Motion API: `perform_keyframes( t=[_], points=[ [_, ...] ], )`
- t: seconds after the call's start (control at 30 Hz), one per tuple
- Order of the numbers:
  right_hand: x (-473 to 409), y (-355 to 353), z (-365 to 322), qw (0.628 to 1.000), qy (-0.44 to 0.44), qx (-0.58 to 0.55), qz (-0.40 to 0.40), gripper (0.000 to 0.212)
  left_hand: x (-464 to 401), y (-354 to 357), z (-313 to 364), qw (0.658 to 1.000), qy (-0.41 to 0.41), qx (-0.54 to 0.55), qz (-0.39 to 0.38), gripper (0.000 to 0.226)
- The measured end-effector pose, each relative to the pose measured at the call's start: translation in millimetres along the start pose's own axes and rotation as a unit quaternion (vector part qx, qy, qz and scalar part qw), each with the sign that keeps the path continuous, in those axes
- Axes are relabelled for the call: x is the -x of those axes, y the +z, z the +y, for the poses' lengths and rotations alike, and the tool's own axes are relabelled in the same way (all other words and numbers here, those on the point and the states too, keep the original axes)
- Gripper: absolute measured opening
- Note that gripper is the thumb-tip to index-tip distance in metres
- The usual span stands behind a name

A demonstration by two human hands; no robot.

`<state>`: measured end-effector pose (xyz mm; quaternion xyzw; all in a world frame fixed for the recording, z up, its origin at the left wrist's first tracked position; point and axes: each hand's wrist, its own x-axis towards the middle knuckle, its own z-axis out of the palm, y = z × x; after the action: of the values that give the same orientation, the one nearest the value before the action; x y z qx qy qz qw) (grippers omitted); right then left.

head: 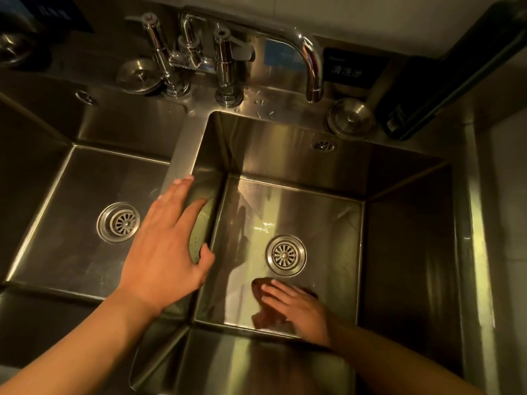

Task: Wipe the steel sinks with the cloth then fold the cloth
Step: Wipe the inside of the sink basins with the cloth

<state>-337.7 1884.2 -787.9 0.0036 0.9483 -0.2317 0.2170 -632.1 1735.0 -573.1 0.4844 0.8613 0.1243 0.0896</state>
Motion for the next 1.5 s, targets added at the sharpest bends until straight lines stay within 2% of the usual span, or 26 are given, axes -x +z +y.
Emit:
perform_keyframes(
  t=[0.07, 0.1, 0.17, 0.27, 0.33, 0.37, 0.47, 0.53, 0.6, 0.67, 0.83, 0.9, 1.03, 1.4, 1.5],
  points=[
    [16.1, -14.5, 17.2, 0.994, 0.089, -0.047, 0.034, 0.080, 0.1, 1.1, -1.3, 1.000, 0.002, 0.004, 0.000, 0.075],
    [21.0, -18.1, 27.1, 0.984, 0.135, -0.079, 0.090, 0.077, 0.3, 1.6, -2.0, 1.000, 0.003, 0.005, 0.001, 0.075],
    [20.7, -34.0, 42.6, 0.950, 0.232, -0.108, 0.177, 0.069, 0.7, 1.7, -2.6, 1.000, 0.008, 0.006, 0.002, 0.076],
    [-7.9, -58.9, 59.0, 0.878, 0.380, -0.168, 0.238, 0.063, 1.2, 1.1, -3.1, 1.000, 0.016, 0.015, -0.001, 0.077],
    [-37.5, -77.9, 66.8, 0.827, 0.441, -0.200, 0.285, 0.064, 1.4, 0.6, -3.0, 1.000, 0.019, 0.017, -0.004, 0.077],
    [-53.0, -87.5, 70.8, 0.816, 0.453, -0.199, 0.297, 0.066, 1.2, 0.3, -2.9, 1.000, 0.018, 0.016, -0.005, 0.077],
    [-102.0, -113.2, 62.3, 0.843, 0.417, -0.185, 0.287, 0.063, 1.2, -1.0, -2.0, 1.000, 0.020, 0.013, -0.005, 0.077],
    [-135.5, -118.3, 49.1, 0.859, 0.359, -0.233, 0.282, 0.063, 1.8, -1.2, -2.0, 1.000, 0.020, 0.015, -0.004, 0.077],
    [-162.2, -120.4, 28.1, 0.904, 0.307, -0.173, 0.242, 0.078, 1.8, -1.3, -2.2, 1.000, 0.022, 0.017, -0.003, 0.077],
    [-181.0, -113.1, 12.4, 0.927, 0.285, -0.136, 0.203, 0.087, 1.4, -1.4, -2.4, 0.999, 0.024, 0.021, -0.003, 0.076],
    [-173.6, -75.4, -13.8, 0.964, 0.233, -0.042, 0.124, 0.066, 1.4, -1.8, -0.4, 1.000, 0.013, 0.026, 0.001, 0.076],
    [-153.1, -57.8, -20.1, 0.971, 0.214, -0.043, 0.100, 0.057, 1.1, -1.7, -0.3, 1.000, 0.010, 0.023, -0.004, 0.076],
    [-106.8, -27.8, -31.0, 0.983, 0.165, 0.040, 0.071, 0.041, 1.3, -1.7, -1.5, 1.000, 0.010, 0.014, -0.014, 0.078],
    [-45.4, -16.0, -1.1, 0.976, 0.203, 0.083, -0.001, 0.035, 1.7, -0.1, -4.7, 0.999, 0.021, 0.021, -0.014, 0.075],
    [-41.9, -21.4, 9.7, 0.971, 0.225, 0.084, 0.005, 0.035, -0.1, 0.2, -3.1, 1.000, 0.011, 0.020, -0.008, 0.075]
  ],
)
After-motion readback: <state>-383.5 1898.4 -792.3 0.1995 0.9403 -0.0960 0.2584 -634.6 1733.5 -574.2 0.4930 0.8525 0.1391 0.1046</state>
